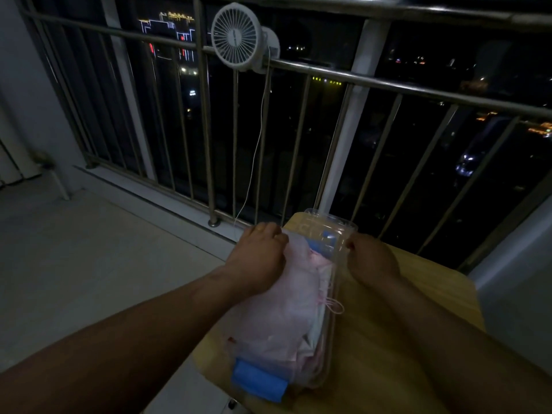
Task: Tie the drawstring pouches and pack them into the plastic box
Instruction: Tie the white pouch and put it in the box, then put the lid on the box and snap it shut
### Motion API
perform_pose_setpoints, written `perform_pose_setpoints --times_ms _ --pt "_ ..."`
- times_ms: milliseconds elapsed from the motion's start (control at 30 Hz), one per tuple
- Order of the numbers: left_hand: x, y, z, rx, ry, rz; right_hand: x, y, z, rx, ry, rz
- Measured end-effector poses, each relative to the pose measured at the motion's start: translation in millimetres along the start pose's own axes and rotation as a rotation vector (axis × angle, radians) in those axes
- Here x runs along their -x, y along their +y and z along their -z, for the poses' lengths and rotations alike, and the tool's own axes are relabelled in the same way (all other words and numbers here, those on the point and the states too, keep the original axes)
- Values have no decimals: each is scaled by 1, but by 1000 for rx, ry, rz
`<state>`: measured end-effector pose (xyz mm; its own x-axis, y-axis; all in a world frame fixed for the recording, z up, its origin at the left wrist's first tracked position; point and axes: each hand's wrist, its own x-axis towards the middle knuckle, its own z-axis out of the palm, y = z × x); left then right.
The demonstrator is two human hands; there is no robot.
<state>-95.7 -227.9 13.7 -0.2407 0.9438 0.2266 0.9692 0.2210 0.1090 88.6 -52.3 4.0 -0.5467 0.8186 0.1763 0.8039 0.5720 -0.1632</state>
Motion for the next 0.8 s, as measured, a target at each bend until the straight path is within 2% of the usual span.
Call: perform_pose_setpoints --times_ms 100,200,367,467,567,733,800 --pt "-2 -2 -9 62 -4 18 3 7 -40 116 -176 97" --pt "-3 -1 -21 119 2 24 5 6 -72 85 -315 130" --pt "-3 -5 -32 156 7 26 7 15 -93 208 -347 227" --pt "-3 -7 -34 167 23 37 18 31 -91 200 -239 234" --pt "-4 -2 -29 175 56 40 29 57 -74 175 -102 153" --pt "2 17 -8 190 84 40 46 87 -13 114 13 40" --pt "7 26 -1 203 98 35 49 87 10 90 77 84"
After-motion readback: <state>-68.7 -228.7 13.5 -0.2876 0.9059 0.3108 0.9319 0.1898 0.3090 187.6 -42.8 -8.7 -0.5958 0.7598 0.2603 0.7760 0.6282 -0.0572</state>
